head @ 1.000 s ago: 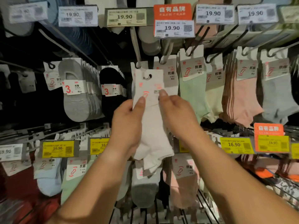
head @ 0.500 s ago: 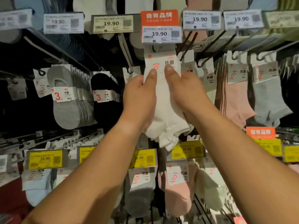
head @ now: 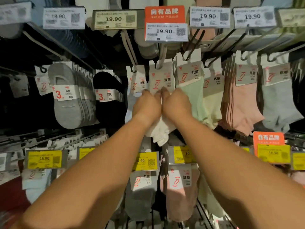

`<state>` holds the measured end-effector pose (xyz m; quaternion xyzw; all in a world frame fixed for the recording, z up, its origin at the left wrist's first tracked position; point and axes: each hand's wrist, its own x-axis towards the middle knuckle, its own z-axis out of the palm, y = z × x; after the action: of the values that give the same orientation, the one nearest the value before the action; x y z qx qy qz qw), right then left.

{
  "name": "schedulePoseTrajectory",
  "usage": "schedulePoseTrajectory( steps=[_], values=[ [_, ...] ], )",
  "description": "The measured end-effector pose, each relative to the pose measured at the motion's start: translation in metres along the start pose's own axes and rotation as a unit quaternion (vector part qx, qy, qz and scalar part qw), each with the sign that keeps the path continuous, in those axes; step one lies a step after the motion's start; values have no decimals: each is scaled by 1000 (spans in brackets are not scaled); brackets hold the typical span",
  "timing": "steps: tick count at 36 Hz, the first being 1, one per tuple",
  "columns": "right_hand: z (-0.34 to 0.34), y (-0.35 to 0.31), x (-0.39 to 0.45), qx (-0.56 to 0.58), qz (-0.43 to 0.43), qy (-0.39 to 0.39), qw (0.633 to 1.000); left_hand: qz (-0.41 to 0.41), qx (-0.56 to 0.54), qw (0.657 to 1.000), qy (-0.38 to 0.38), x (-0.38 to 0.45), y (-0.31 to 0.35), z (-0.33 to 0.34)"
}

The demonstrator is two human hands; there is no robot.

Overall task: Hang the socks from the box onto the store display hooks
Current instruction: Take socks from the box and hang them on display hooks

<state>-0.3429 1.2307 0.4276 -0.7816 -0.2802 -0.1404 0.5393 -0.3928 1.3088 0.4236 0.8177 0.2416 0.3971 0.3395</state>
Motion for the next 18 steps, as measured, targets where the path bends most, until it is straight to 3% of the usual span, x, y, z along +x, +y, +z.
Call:
schedulePoseTrajectory(
  steps=[6, 10, 18],
  values=[
    [-2, 39, -20, -190, -12, -124, 974, 11, 82, 977, -195, -18, -24, -21],
    [-7, 36, -18, -308, -47, -202, 929, -5, 123, 973, -193, -22, -23, -26],
    [-24, 28, -27, -364, -71, -187, 910, 10, 173, 970, -171, -28, -24, -30]
  ],
)
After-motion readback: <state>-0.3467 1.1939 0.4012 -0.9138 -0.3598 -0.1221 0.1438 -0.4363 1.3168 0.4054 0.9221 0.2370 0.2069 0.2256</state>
